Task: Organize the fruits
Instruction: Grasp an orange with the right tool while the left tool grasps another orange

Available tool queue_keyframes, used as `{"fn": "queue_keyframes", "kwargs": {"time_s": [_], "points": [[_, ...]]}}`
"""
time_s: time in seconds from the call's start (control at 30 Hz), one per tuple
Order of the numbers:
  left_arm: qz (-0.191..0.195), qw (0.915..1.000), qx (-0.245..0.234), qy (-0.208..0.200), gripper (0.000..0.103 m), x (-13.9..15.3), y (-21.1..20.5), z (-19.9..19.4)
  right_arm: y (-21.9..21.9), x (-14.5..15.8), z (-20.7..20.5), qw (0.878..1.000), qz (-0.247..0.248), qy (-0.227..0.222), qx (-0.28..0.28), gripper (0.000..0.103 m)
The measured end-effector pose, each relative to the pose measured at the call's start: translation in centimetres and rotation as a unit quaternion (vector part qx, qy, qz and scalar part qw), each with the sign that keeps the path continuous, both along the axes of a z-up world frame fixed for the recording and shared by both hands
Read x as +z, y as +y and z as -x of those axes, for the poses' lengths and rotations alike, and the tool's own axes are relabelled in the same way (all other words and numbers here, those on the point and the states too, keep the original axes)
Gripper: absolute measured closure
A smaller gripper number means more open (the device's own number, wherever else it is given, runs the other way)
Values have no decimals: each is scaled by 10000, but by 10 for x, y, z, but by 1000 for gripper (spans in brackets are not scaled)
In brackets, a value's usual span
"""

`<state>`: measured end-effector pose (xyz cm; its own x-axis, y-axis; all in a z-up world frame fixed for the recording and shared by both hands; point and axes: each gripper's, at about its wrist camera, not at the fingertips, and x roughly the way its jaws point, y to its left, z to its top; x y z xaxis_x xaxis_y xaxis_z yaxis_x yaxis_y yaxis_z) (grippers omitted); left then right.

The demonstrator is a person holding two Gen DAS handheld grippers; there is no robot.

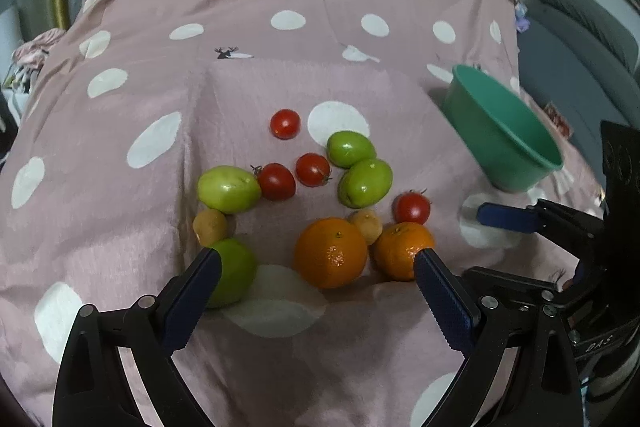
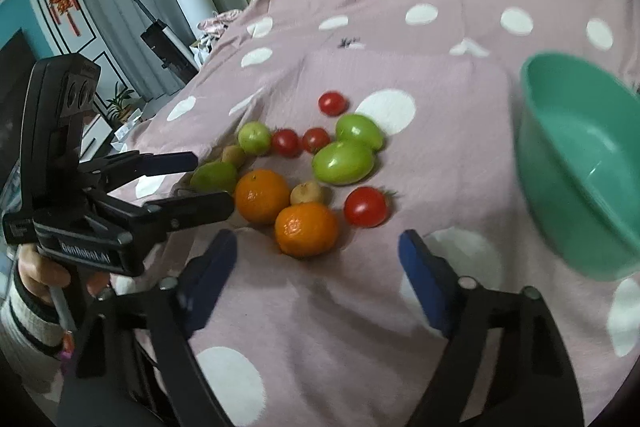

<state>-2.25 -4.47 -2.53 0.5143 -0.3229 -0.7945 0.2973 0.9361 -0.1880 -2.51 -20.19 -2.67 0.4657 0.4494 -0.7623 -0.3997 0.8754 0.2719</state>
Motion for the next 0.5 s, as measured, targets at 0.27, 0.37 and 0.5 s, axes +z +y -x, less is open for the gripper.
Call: {"fn": "queue_keyframes", "kwargs": {"time_s": [0.27,0.37,0.5], "points": [[-365,9988,-340,2,9,-9,-9,-14,-2,-14,-6,9997,57,244,40,31],[-531,9973,-513,-16,20,-9,-14,-21,2,-17,-8,9995,108,295,69,35],[-709,9955,-621,93,26,-12,-19,-31,7,-20,-11,9990,204,380,134,41]]}}
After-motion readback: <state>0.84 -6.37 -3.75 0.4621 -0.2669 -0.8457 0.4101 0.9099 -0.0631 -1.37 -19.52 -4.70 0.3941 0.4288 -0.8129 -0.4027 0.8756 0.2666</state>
